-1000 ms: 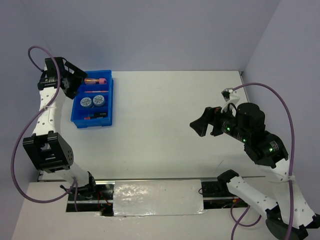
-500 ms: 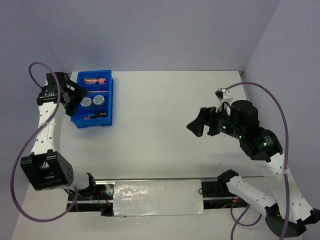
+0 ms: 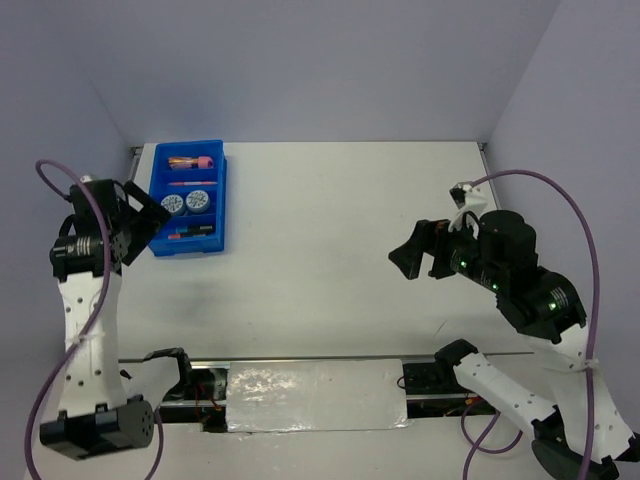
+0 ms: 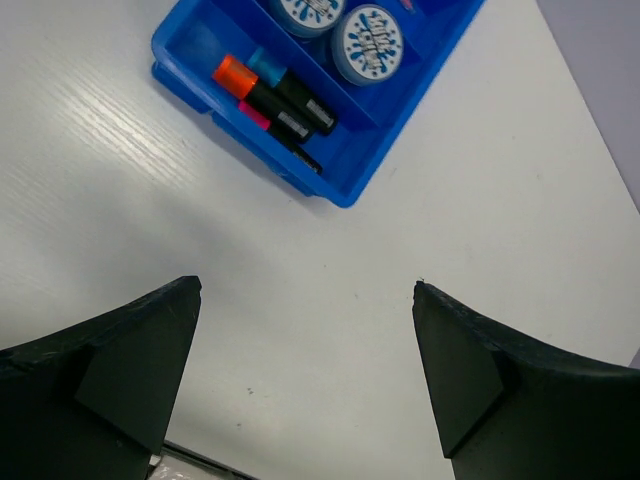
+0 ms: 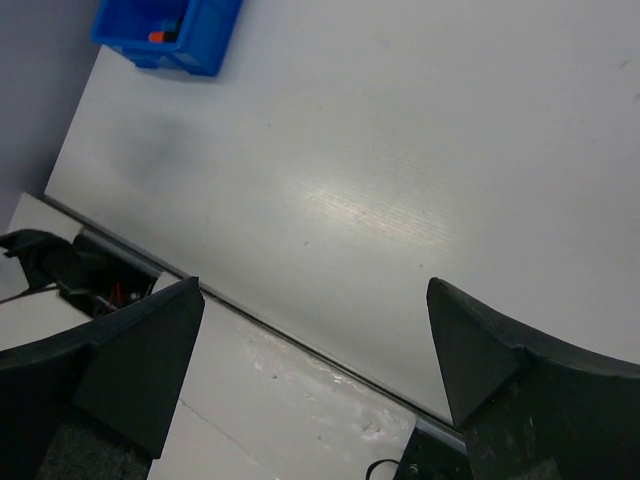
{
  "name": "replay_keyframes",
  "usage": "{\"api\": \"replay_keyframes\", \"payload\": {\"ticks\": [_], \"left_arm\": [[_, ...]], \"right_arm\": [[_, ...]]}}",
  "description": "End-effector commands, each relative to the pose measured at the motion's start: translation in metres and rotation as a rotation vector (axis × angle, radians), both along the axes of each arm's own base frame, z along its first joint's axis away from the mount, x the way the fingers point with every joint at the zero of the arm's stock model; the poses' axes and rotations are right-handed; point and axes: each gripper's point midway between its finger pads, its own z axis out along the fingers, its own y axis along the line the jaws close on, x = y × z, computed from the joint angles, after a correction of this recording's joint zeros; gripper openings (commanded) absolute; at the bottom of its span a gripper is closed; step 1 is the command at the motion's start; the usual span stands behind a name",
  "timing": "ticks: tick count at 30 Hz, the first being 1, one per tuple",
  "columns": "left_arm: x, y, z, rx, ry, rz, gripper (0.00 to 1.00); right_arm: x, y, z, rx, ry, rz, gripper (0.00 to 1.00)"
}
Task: Sort the stationery into containers
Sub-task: Reset both arms
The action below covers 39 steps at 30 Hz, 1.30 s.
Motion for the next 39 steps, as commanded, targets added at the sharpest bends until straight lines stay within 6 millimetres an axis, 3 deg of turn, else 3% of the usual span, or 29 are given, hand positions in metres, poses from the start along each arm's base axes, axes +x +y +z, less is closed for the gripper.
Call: {"api": "replay_keyframes", "payload": {"ticks": [1,2,6,10,13,19,23,29,31,32,34,35,36,38,39], "left_arm": [[-0.028,-0.021,-0.003,0.06,0.01,-0.161,0.99],[-0.034,-0.03,0.003,0.074,-0.039,-0.226,0.99],[-0.063,-0.046,-0.009,0.121,-0.045,-0.313,0.99],[-0.082,-0.034,-0.006,0.269,-0.056,-0.316,0.99],[-0.099,-0.029,0.012,0.334,-0.066,-0.321,0.99],[-0.114,-0.033,0.031,0.362,-0.153,-0.349,0.99],[-0.111,-0.038,0.036,0.366,-0.138,-0.385,0.99],[-0.062,-0.061,0.062,0.293,-0.14,-0.4,0.99],[-0.031,-0.077,0.06,0.229,-0.12,-0.407,0.99],[-0.002,-0.093,0.059,0.183,-0.133,-0.435,0.99],[0.039,-0.098,0.076,0.116,-0.207,-0.396,0.99],[0.065,-0.102,0.06,0.059,-0.161,-0.393,0.99],[0.082,-0.099,0.061,-0.022,-0.17,-0.334,0.99],[0.117,-0.067,0.058,-0.12,-0.195,-0.192,0.99],[0.136,-0.061,0.039,-0.222,-0.151,-0.106,0.99]], "right_arm": [[-0.005,-0.027,0.021,-0.045,-0.081,-0.103,1.0],[-0.007,-0.035,0.025,-0.049,-0.109,-0.136,1.0],[-0.008,-0.058,0.04,-0.075,-0.182,-0.234,1.0],[-0.011,-0.077,0.047,-0.134,-0.188,-0.298,1.0],[-0.024,-0.074,0.059,-0.108,-0.172,-0.263,1.0],[-0.035,-0.087,0.079,-0.044,-0.236,-0.327,1.0],[-0.034,-0.091,0.088,-0.006,-0.245,-0.371,1.0],[-0.029,-0.076,0.087,0.034,-0.235,-0.324,1.0],[-0.023,-0.069,0.081,0.041,-0.216,-0.306,1.0],[-0.022,-0.061,0.077,0.048,-0.202,-0.277,1.0],[-0.017,-0.045,0.072,0.073,-0.182,-0.214,1.0],[-0.013,-0.039,0.068,0.074,-0.164,-0.201,1.0],[-0.01,-0.034,0.067,0.079,-0.157,-0.184,1.0],[-0.007,-0.026,0.059,0.08,-0.121,-0.152,1.0],[-0.006,-0.024,0.056,0.079,-0.107,-0.148,1.0]]}}
